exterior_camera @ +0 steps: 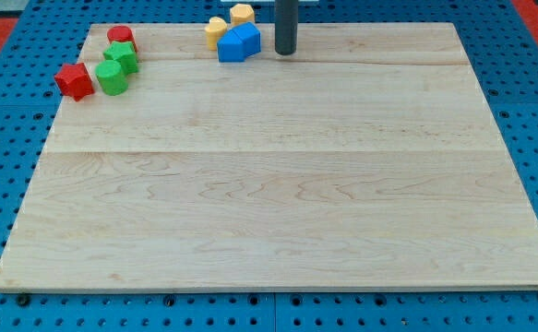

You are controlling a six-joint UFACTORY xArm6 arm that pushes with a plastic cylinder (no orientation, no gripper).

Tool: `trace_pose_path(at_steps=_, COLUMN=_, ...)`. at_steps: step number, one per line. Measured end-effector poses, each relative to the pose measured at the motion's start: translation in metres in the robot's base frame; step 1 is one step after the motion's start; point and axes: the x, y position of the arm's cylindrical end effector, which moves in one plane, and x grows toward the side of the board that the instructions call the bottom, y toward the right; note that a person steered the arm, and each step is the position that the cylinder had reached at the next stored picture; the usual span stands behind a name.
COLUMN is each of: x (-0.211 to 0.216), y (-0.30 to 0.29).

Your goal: Place the yellow heart vertically above the blue triangle

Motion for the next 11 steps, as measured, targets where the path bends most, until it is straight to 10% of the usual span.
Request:
trace_pose_path(at_steps=2, x=0.002, y=-0.171)
trace_pose_path(at_steps=4, x=-0.081, y=-0.178)
trace_pose_path(at_steps=11, x=-0.053, y=-0.081)
